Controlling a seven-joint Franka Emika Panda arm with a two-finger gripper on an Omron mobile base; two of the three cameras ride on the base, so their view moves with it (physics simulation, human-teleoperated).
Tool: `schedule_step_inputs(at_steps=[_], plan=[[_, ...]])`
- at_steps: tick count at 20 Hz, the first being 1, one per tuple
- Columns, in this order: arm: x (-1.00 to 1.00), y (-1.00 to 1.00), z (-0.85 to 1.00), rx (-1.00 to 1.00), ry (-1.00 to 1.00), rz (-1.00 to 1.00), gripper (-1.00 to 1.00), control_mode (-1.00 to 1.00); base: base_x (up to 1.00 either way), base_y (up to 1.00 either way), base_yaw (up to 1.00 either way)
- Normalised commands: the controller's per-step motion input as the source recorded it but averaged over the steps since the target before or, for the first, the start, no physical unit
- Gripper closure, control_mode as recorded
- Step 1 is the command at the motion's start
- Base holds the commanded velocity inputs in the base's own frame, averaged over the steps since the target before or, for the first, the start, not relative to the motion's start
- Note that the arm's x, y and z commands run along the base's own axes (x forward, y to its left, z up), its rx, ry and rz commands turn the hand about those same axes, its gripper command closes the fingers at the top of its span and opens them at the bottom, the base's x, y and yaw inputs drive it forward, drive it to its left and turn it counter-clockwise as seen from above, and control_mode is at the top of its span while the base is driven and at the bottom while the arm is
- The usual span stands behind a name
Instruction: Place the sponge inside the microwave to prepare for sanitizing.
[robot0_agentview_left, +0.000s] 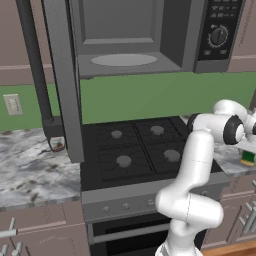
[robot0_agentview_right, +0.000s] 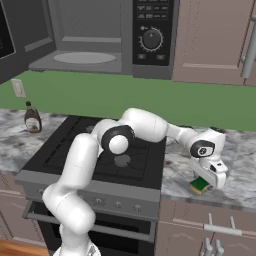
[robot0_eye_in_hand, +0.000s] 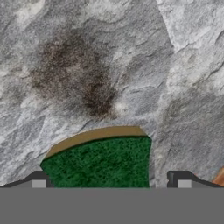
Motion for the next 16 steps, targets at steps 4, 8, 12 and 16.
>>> schedule_step_inputs(at_steps=[4,8,12,16], plan=[[0.00,0.00,-0.06,0.00,0.00,0.00,-1.00,-1.00,0.00,0.00,0.00],[0.00,0.00,-0.21,0.05,0.00,0.03,-1.00,-1.00,0.00,0.00,0.00],[0.00,0.00,-0.21,0.05,0.00,0.03,-1.00,-1.00,0.00,0.00,0.00],[0.00,0.00,-0.12,0.02,0.00,0.02,1.00,-1.00,0.00,0.00,0.00]])
